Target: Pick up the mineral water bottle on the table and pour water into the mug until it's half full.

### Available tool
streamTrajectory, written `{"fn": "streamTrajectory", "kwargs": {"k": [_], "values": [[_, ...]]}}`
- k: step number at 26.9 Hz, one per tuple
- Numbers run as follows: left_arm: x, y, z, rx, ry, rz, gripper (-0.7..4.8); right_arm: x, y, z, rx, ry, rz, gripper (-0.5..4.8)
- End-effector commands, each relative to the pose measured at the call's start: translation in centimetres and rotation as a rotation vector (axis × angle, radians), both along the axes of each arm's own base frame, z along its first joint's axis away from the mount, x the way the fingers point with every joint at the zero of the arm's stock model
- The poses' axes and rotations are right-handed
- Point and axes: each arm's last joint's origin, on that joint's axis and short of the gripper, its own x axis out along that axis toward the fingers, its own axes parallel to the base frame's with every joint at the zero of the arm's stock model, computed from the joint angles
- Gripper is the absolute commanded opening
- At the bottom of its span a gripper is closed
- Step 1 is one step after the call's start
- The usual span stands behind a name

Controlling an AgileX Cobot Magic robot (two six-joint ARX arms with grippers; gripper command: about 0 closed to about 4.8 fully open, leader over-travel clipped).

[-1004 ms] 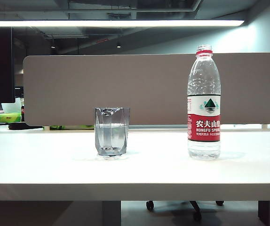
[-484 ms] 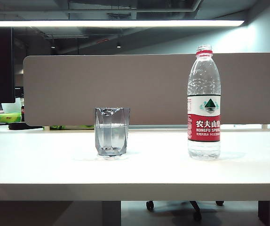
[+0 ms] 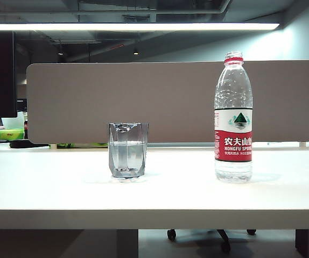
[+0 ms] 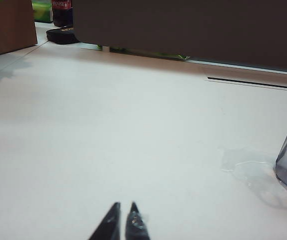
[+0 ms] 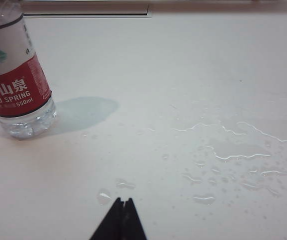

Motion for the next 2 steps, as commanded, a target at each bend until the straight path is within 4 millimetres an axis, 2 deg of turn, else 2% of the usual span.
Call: {"fn": "streamTrajectory", "kwargs": {"k": [1,2], "values": [[-0.02,-0.02,0.25,-0.004,-0.012,-0.006,0.19,0.03,0.01,0.04,0.004,-0.008,0.001,-0.06],[-0.02,-0.02,0.25,-0.004,-0.012,-0.006,0.19,0.03,0.01,0.04,0.004,-0.008,0.001,-0.06]]}}
